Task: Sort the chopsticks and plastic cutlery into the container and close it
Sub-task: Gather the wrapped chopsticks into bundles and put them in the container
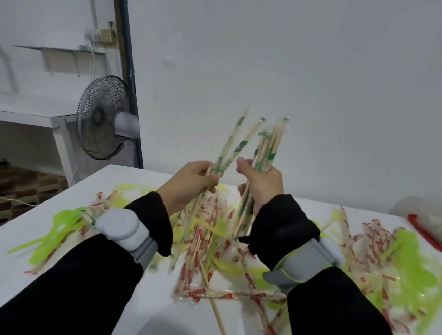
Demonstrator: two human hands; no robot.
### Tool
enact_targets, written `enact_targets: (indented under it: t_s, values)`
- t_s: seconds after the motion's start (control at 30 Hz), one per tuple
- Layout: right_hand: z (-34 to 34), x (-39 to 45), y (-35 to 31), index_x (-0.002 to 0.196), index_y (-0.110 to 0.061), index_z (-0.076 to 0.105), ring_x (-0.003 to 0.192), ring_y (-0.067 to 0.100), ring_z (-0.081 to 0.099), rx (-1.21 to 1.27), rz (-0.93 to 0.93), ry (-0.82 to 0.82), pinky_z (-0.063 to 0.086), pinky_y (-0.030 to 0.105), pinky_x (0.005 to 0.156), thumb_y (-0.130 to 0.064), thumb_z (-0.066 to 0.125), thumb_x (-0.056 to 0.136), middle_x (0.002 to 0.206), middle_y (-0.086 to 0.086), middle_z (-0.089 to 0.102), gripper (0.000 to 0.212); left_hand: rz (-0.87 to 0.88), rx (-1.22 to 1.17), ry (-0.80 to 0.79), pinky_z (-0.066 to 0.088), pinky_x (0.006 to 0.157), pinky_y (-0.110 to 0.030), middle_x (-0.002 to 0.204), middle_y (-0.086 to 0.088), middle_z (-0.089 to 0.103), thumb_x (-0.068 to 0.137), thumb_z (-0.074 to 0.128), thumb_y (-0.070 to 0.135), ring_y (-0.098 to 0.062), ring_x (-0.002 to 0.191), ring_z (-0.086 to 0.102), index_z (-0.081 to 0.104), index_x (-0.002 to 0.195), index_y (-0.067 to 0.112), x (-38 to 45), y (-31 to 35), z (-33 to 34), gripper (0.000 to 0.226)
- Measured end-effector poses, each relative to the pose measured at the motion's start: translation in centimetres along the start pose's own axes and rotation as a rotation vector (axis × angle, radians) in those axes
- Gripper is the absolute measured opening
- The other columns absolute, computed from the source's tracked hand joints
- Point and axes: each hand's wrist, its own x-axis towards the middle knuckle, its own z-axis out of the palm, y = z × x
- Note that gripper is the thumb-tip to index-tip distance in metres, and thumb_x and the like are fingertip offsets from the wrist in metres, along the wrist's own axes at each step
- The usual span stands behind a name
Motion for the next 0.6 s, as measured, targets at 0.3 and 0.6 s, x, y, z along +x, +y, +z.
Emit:
enact_targets:
  t_s: [0.3,0.6]
  values:
    - [0.4,-0.5,-1.5,0.067,-0.011,0.057,0.057,0.018,0.054,-0.022,-0.148,0.072,0.047,0.026,0.058,0.004,0.060,0.080,0.062,0.006,0.057,0.020,0.165,0.042,-0.147,0.042,0.057,-0.014,0.076,-0.005,0.063,0.097,0.048,0.008,-0.006,0.060,0.058,0.057,0.112,0.010,-1.5,0.5,3.7,0.017]
    - [1.0,-3.0,-1.0,0.077,-0.010,0.054,0.052,0.017,0.054,-0.030,-0.153,-0.124,0.051,0.023,0.054,-0.003,0.058,0.088,0.065,0.005,0.054,0.014,0.127,-0.359,0.167,0.052,0.082,-0.035,0.096,-0.008,0.068,0.103,0.035,0.017,-0.022,0.092,0.068,0.057,0.091,0.013,-2.3,1.2,-1.1,0.026]
